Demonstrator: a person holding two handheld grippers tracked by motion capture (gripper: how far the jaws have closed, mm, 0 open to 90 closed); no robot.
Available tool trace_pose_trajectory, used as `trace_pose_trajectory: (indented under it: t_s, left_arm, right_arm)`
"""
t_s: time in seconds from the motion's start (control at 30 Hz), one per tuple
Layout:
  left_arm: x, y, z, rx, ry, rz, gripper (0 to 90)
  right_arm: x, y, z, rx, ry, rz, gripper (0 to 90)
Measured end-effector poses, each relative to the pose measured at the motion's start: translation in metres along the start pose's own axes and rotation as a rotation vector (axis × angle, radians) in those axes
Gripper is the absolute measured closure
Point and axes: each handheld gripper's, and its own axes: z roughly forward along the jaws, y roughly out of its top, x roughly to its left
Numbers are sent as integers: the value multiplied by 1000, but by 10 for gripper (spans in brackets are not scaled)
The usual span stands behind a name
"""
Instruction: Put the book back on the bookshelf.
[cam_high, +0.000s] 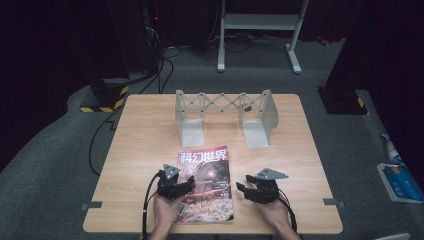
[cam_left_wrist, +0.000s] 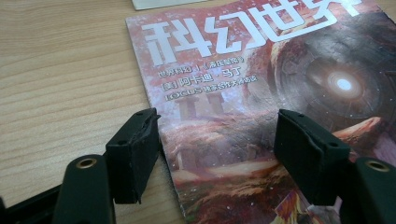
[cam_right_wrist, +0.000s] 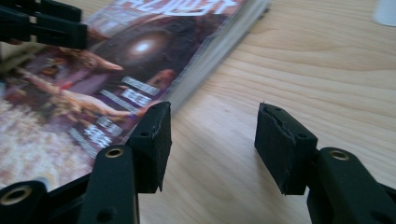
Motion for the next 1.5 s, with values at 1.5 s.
trace_pose_trajectory:
  t_s: [1.5]
  left_arm:
    - [-35,19,23,32,-68,68,296]
  right_arm:
    - [1,10,11,52,-66,-10,476]
